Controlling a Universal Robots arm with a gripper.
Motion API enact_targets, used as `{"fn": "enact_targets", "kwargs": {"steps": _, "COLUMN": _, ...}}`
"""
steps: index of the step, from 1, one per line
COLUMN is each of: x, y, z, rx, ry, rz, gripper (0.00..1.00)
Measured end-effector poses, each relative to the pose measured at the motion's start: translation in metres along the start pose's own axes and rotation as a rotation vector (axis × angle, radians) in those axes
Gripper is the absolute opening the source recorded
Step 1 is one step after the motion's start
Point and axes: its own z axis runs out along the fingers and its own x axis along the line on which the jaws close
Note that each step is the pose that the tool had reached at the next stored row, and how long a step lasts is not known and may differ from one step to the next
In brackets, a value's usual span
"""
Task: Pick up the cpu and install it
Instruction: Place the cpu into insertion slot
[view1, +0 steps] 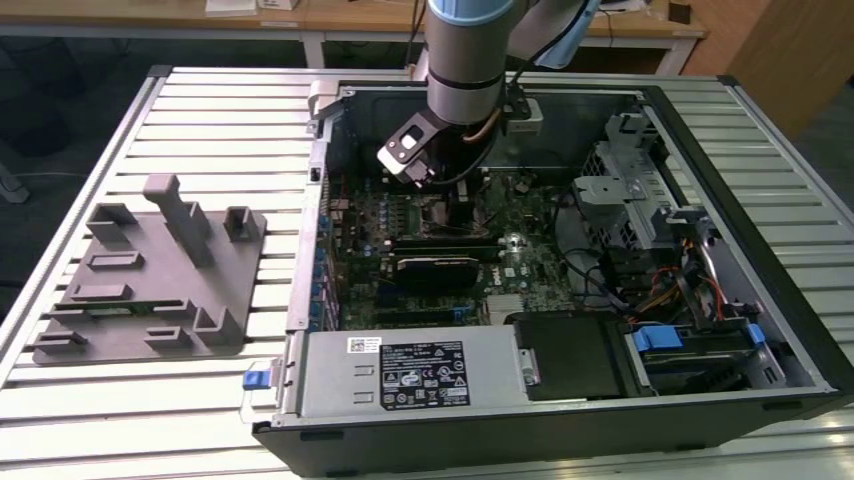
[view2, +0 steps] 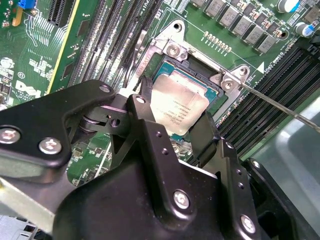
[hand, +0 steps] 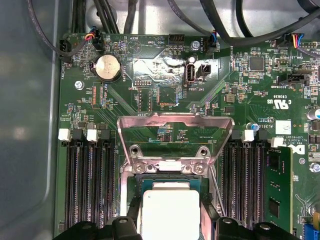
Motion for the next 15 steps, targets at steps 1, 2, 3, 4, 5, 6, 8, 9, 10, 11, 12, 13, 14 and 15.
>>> {"fn": "enact_targets", "kwargs": {"steps": 1, "x": 0.0, "y": 0.0, "z": 0.0, "rx": 0.0, "ry": 0.0, "rz": 0.0, "gripper": 0.54}}
{"fn": "enact_targets", "kwargs": {"steps": 2, "x": 0.0, "y": 0.0, "z": 0.0, "rx": 0.0, "ry": 0.0001, "rz": 0.0, "gripper": 0.54}}
{"fn": "enact_targets", "kwargs": {"steps": 3, "x": 0.0, "y": 0.0, "z": 0.0, "rx": 0.0, "ry": 0.0, "rz": 0.0, "gripper": 0.54}}
{"fn": "enact_targets", "kwargs": {"steps": 4, "x": 0.0, "y": 0.0, "z": 0.0001, "rx": 0.0, "ry": 0.0001, "rz": 0.0, "gripper": 0.54}}
{"fn": "enact_targets", "kwargs": {"steps": 5, "x": 0.0, "y": 0.0, "z": 0.0001, "rx": 0.0, "ry": 0.0, "rz": 0.0, "gripper": 0.54}}
{"fn": "enact_targets", "kwargs": {"steps": 6, "x": 0.0, "y": 0.0, "z": 0.0001, "rx": 0.0, "ry": 0.0, "rz": 0.0, "gripper": 0.54}}
{"fn": "enact_targets", "kwargs": {"steps": 8, "x": 0.0, "y": 0.0, "z": 0.0001, "rx": -0.0001, "ry": 0.0001, "rz": 0.0, "gripper": 0.55}}
{"fn": "enact_targets", "kwargs": {"steps": 9, "x": 0.0, "y": 0.0, "z": 0.0001, "rx": -0.0001, "ry": 0.0001, "rz": 0.0, "gripper": 0.55}}
{"fn": "enact_targets", "kwargs": {"steps": 10, "x": 0.0, "y": 0.0, "z": 0.0001, "rx": -0.0001, "ry": 0.0001, "rz": 0.0, "gripper": 0.62}}
{"fn": "enact_targets", "kwargs": {"steps": 11, "x": 0.0, "y": 0.0, "z": 0.0001, "rx": -0.0001, "ry": 0.0001, "rz": 0.0, "gripper": 0.62}}
{"fn": "enact_targets", "kwargs": {"steps": 12, "x": 0.0, "y": 0.0, "z": 0.0001, "rx": -0.0001, "ry": 0.0001, "rz": 0.0, "gripper": 0.62}}
{"fn": "enact_targets", "kwargs": {"steps": 13, "x": 0.0, "y": 0.0, "z": 0.0001, "rx": -0.0001, "ry": 0.0001, "rz": 0.0, "gripper": 0.62}}
{"fn": "enact_targets", "kwargs": {"steps": 14, "x": 0.0, "y": 0.0, "z": 0.0001, "rx": -0.0001, "ry": 0.0, "rz": 0.0, "gripper": 0.62}}
{"fn": "enact_targets", "kwargs": {"steps": 15, "x": 0.0, "y": 0.0, "z": 0.0002, "rx": 0.0, "ry": 0.0, "rz": 0.0, "gripper": 0.62}}
